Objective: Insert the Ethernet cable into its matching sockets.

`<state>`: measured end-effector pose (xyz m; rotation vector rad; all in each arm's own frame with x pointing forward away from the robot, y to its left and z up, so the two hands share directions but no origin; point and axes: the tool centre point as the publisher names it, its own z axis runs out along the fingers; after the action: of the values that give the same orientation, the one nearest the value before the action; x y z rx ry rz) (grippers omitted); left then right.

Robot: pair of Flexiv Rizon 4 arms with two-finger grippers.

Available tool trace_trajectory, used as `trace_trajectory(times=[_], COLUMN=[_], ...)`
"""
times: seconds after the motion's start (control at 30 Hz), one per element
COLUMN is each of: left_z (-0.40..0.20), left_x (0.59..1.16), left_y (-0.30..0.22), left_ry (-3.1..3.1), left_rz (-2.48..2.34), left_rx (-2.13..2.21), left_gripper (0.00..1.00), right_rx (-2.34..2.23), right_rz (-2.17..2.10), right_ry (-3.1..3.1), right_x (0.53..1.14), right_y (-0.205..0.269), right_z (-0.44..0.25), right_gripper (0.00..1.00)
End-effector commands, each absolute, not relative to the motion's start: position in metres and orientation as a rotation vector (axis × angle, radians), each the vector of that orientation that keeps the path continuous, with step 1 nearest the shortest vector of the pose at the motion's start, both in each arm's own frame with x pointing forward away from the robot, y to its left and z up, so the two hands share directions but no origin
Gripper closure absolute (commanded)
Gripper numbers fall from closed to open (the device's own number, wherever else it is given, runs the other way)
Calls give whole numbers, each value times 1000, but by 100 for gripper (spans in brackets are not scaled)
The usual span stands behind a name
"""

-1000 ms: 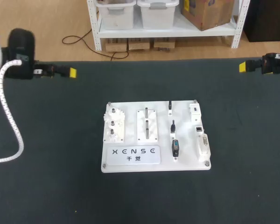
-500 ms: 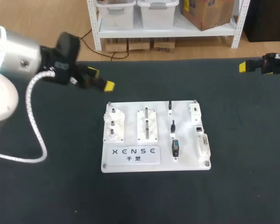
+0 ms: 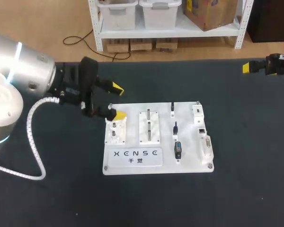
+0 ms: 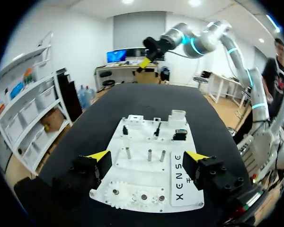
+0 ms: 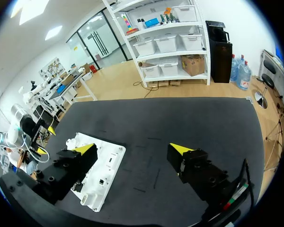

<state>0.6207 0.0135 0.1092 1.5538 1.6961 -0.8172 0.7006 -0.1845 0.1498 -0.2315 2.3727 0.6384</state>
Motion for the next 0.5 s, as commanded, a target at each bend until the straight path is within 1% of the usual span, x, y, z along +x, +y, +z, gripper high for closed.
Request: trace_trajectory(times=[0.03,0.5], left_z=[100,85], left_x=[619,597], left_y=[14,13], left_ry=[1475,1556], left_rz=[-932,-876], left_rx=[1611,1531], left_gripper=[0,0], right_rx=[-234,-234], right_rz=[641,641], right_ry=[2373,2373], right_x=[701,701], right_y=[-185,-185], right_z=[150,150], right_gripper=[0,0])
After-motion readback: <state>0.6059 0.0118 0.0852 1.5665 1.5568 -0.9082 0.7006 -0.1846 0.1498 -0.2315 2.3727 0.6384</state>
